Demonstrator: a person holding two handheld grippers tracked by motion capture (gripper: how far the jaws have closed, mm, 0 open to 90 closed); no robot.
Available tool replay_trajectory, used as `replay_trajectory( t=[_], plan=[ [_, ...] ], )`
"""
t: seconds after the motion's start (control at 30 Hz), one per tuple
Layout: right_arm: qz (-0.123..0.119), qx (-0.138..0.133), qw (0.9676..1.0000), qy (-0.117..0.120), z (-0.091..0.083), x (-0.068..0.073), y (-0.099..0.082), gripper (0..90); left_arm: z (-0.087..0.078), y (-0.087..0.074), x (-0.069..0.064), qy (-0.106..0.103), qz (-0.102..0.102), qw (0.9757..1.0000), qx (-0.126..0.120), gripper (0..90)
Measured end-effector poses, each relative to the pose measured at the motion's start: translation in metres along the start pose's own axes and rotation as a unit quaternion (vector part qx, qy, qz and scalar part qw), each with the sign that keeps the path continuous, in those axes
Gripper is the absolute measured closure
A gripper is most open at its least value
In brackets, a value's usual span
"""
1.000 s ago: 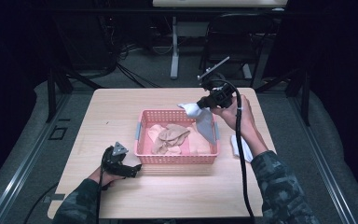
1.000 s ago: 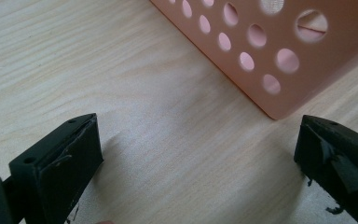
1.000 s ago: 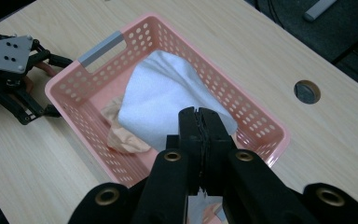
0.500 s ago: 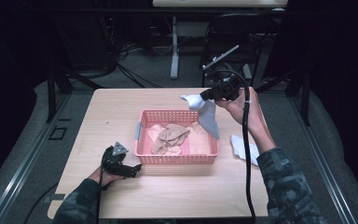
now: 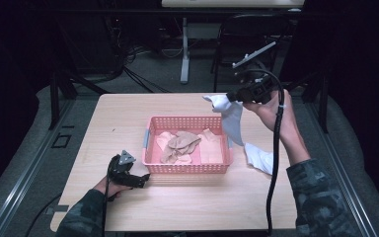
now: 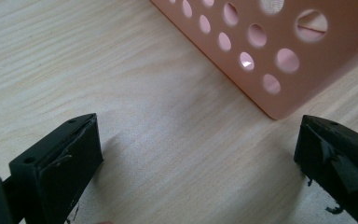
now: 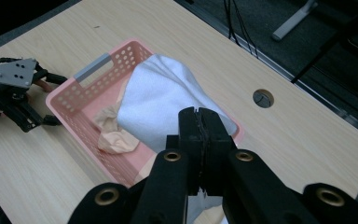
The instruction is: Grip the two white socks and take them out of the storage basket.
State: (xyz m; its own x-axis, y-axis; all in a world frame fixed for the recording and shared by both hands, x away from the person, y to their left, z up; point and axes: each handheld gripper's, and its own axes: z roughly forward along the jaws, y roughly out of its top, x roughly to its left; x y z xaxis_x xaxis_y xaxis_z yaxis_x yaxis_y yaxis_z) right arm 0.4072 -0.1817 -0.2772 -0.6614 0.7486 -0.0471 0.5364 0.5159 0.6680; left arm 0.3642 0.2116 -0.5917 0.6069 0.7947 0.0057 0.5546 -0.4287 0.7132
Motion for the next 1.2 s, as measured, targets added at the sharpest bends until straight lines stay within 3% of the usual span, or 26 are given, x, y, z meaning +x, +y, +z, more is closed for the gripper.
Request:
replay_trajectory(
  t=[0.4, 0.73, 0.93, 1.1, 1.2],
  plan=[
    [0.037, 0.009, 0.9988, -0.031, -0.020, -0.031, -0.032, 89.0, 0.000, 0.000, 0.000, 0.000, 0.001, 1.0000, 0.001, 0.5],
    [0.064, 0.023, 0.9966, -0.046, -0.019, -0.052, -0.058, 89.0, 0.000, 0.000, 0.000, 0.000, 0.000, 1.0000, 0.000, 0.5],
    [0.089, 0.034, 0.9944, -0.046, -0.006, -0.067, -0.077, 89.0, 0.000, 0.000, 0.000, 0.000, 0.000, 1.0000, 0.000, 0.5],
    [0.115, 0.052, 0.9912, -0.039, 0.014, -0.081, -0.095, 89.0, 0.000, 0.000, 0.000, 0.000, 0.000, 1.0000, 0.000, 0.5],
    [0.126, 0.066, 0.9886, -0.050, 0.030, -0.087, -0.108, 89.0, 0.000, 0.000, 0.000, 0.000, 0.000, 1.0000, 0.000, 0.5]
  ],
)
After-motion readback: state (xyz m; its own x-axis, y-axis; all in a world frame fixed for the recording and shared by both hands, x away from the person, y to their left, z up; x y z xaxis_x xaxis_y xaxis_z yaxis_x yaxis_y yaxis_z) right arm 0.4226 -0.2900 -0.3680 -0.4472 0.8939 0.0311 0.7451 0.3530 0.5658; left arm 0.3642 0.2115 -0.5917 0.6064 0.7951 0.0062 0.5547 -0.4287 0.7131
